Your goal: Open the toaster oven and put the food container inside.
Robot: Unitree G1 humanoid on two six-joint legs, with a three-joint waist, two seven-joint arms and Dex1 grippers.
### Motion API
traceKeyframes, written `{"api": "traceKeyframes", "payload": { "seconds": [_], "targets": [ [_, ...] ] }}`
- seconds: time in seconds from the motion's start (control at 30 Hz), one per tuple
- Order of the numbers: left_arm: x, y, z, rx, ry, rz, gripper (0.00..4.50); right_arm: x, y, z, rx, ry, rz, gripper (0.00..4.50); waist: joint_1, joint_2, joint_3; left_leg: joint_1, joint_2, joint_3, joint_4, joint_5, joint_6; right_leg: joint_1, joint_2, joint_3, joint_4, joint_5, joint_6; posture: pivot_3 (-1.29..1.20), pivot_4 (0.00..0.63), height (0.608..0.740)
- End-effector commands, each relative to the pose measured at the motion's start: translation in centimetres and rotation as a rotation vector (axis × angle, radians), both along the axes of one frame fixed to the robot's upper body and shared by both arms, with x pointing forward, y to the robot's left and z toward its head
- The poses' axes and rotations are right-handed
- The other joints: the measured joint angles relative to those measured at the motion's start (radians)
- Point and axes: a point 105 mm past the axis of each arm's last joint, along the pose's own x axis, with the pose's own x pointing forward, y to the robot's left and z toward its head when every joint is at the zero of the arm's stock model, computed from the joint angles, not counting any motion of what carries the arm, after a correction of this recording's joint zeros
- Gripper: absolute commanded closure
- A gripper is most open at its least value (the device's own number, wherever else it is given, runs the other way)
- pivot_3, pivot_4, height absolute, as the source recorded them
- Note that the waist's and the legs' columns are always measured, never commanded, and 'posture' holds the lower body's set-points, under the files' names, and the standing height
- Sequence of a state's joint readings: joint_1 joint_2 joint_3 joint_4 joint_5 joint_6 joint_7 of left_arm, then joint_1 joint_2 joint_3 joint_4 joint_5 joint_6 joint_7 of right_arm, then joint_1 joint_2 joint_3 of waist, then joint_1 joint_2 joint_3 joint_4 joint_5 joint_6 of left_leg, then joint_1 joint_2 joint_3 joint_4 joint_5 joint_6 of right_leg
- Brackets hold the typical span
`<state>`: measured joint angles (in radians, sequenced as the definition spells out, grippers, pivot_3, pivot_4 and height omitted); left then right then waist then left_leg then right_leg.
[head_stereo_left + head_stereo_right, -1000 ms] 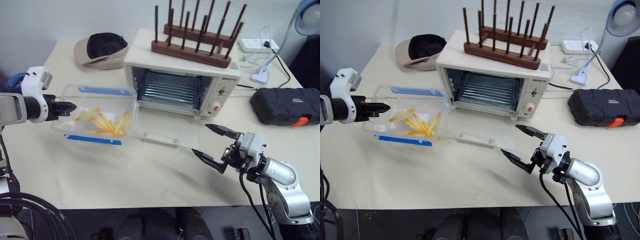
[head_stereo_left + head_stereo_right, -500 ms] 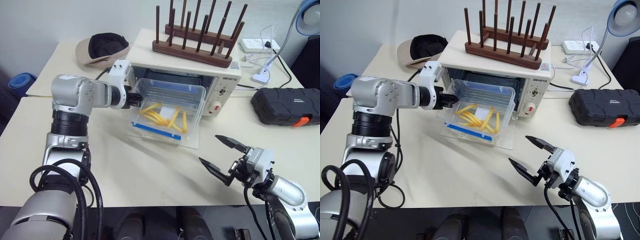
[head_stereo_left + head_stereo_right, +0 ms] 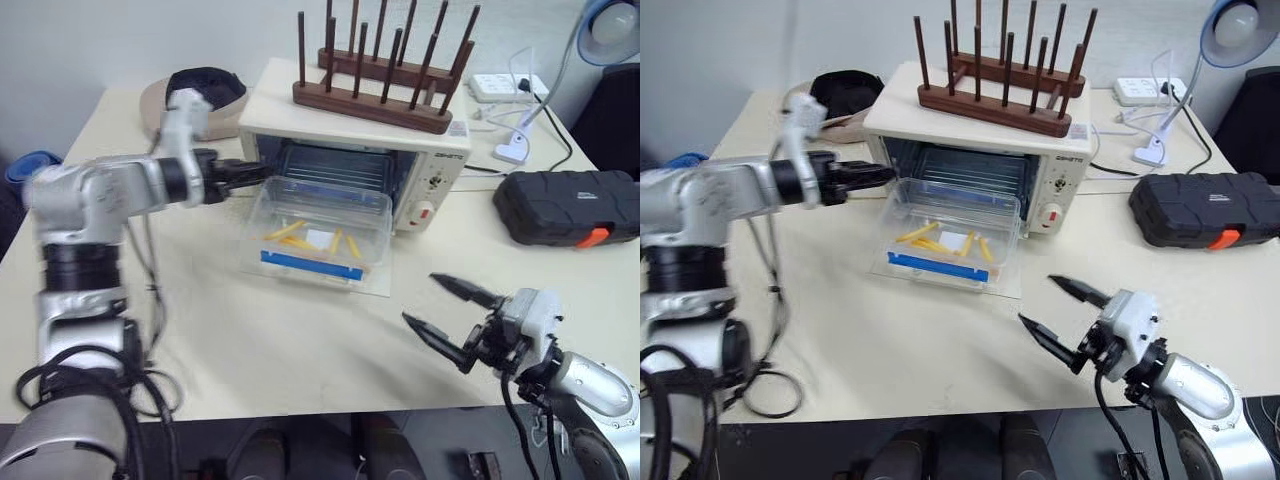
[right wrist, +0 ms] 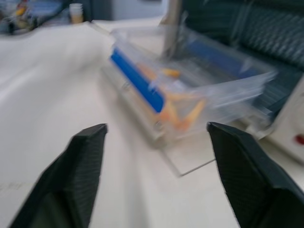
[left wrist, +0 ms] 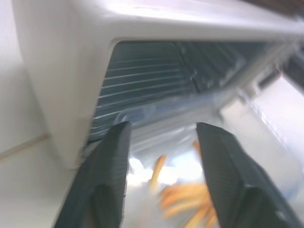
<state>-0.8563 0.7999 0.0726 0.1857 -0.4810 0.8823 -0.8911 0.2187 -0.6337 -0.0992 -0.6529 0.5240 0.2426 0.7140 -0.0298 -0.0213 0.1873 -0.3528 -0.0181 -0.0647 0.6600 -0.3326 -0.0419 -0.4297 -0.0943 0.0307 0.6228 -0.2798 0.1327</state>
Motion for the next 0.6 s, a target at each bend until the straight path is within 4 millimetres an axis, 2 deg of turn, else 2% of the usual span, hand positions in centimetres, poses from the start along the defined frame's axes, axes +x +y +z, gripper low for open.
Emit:
{"api": "traceKeyframes", "payload": {
  "seconds": [0.03, 0.13, 0.17, 0.23, 0.4, 0.47, 0.6],
  "targets": [
    [-2.0, 0.0, -1.4, 0.197, -0.14, -0.225, 3.49, 0.0, 2.0, -0.7, -0.038, 0.044, 0.053, 2.34, 0.005, 0.0, 0.0, 0.0, 0.0, 0.001, 0.001, 0.0, 0.0, 0.0, 0.0, 0.0, 0.0, 0.0, 0.0, 0.0, 0.15, 0.74],
    [-4.0, -0.5, -5.3, 0.207, -0.054, -0.369, 4.4, 1.3, 3.0, -2.6, -0.119, 0.09, 0.073, 3.38, 0.024, -0.001, 0.0, -0.001, -0.001, 0.004, 0.003, 0.0, 0.002, 0.002, -0.001, -0.001, -0.001, 0.0, 0.0, 0.0, 0.15, 0.74],
    [-4.3, -0.9, -5.9, 0.193, -0.047, -0.395, 4.5, 1.8, 3.2, -2.8, -0.124, 0.099, 0.071, 3.7, 0.031, -0.001, 0.0, -0.002, -0.001, 0.005, 0.004, -0.001, 0.003, 0.003, -0.001, 0.0, -0.001, 0.0, 0.0, 0.0, 0.15, 0.74],
    [-4.4, -2.6, -7.3, 0.159, -0.057, -0.427, 4.5, 4.1, 3.5, -2.1, -0.123, 0.043, 0.024, 4.44, 0.039, -0.001, 0.0, -0.004, -0.002, 0.004, 0.006, -0.003, 0.006, 0.002, -0.001, -0.001, -0.002, 0.0, 0.0, 0.0, 0.15, 0.74],
    [-2.9, -5.9, -8.3, 0.08, -0.08, -0.381, 4.5, 8.2, 3.8, -0.2, -0.099, -0.055, -0.052, 4.49, 0.044, -0.001, 0.0, -0.005, -0.003, 0.005, 0.009, -0.003, 0.007, 0.002, -0.002, -0.001, -0.002, 0.002, 0.003, 0.0, 0.15, 0.74],
    [-1.7, -6.8, -8.1, 0.033, -0.11, -0.325, 4.5, 9.6, 3.9, 0.7, -0.065, -0.08, -0.083, 4.49, 0.04, -0.001, 0.0, -0.005, -0.002, 0.005, 0.008, -0.003, 0.007, 0.001, -0.001, -0.001, -0.001, 0.002, 0.003, 0.0, 0.15, 0.74],
    [2.3, -7.3, -6.5, -0.112, -0.197, -0.068, 4.5, 11.8, 4.0, 1.7, -0.034, -0.115, -0.126, 4.49, 0.029, -0.001, 0.0, -0.006, -0.002, 0.006, 0.008, -0.003, 0.007, 0.0, -0.001, -0.001, 0.001, 0.002, 0.004, 0.0, 0.15, 0.74]
  ]
}}
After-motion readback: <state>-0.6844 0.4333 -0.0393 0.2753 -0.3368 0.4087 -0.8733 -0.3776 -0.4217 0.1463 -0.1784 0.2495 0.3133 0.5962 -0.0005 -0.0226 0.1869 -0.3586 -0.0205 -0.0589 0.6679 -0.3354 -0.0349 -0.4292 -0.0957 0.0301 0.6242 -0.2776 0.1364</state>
